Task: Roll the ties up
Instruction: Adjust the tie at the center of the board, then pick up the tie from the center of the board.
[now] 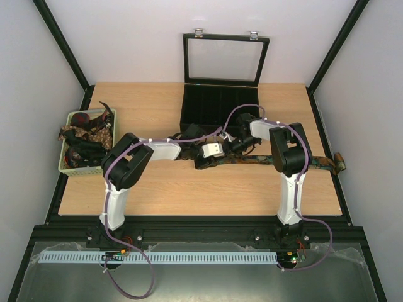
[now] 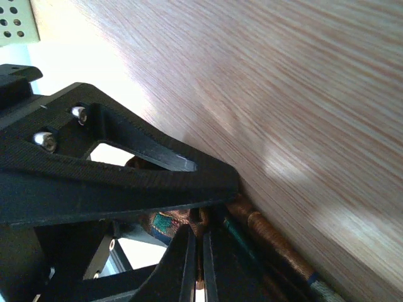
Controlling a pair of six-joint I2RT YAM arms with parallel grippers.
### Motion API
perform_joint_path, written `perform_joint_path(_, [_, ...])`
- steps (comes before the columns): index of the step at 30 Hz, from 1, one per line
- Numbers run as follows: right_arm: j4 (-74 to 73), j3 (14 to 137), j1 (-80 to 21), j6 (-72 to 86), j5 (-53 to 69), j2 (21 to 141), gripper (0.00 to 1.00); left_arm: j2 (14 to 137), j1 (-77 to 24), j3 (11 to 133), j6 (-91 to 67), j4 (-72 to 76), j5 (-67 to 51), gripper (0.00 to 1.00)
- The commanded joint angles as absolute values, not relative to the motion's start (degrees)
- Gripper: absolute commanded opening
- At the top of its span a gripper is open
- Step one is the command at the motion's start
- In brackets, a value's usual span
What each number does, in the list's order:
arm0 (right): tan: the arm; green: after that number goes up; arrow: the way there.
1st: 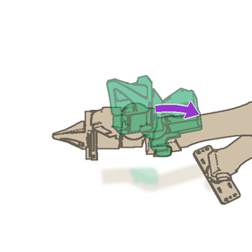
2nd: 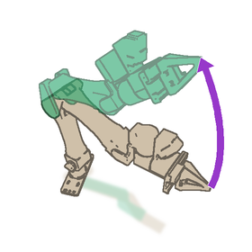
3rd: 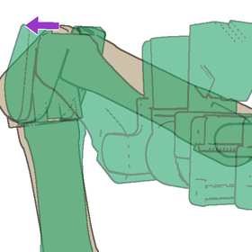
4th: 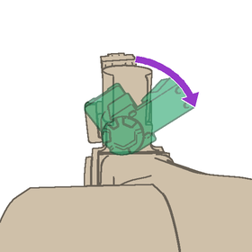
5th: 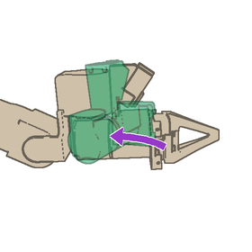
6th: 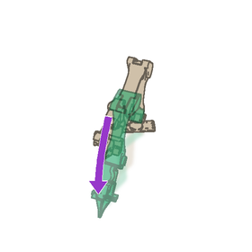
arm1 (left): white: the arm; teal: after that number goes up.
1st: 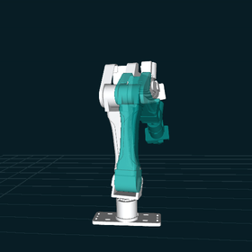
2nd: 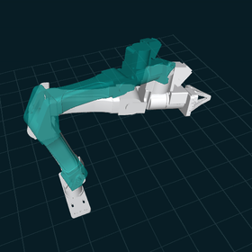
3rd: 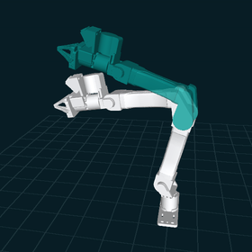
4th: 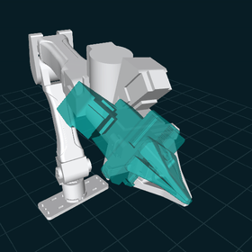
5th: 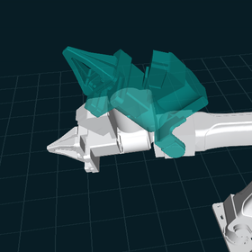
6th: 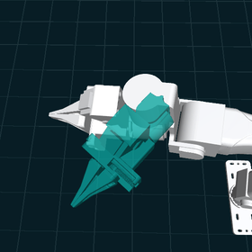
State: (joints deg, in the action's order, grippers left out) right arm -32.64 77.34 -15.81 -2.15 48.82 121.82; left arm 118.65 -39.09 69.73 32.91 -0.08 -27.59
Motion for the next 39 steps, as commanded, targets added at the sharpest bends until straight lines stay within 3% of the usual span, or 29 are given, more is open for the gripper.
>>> perform_joint_path(1, [-35.25, 78.07, -15.70, -2.63, 52.09, 119.21, 0.02, 119.02, -39.20, 67.90, 35.62, -5.81, -26.69, 0.40])
perform_joint_path(8, [-34.23, 74.97, -16.17, -1.87, 53.34, 119.22, 0.02, 115.85, -39.20, 65.83, 37.04, -10.02, -28.20, 0.29])
perform_joint_path(14, [-32.70, 73.82, -16.78, -2.47, 48.49, 119.77, 0.01, 115.02, -38.91, 64.79, 36.91, -10.91, -29.54, 0.28])
perform_joint_path(20, [-31.35, 72.47, -16.78, -4.70, 43.99, 119.76, 0.01, 112.68, -36.69, 60.76, 30.46, -2.85, -30.76, 0.54])
perform_joint_path(30, [-29.06, 69.79, -16.79, -7.05, 39.70, 120.55, 0.01, 110.66, -35.93, 53.24, 24.92, 10.89, -34.72, 0.60])
perform_joint_path(34, [-28.89, 69.94, -16.80, -6.70, 39.37, 120.65, 0.01, 111.03, -36.40, 53.06, 24.49, 11.20, -33.50, 0.54])
perform_joint_path(39, [-28.78, 70.03, -16.79, -6.46, 39.18, 120.75, 0.01, 107.98, -35.98, 49.87, 27.98, 9.48, -32.95, 0.36])
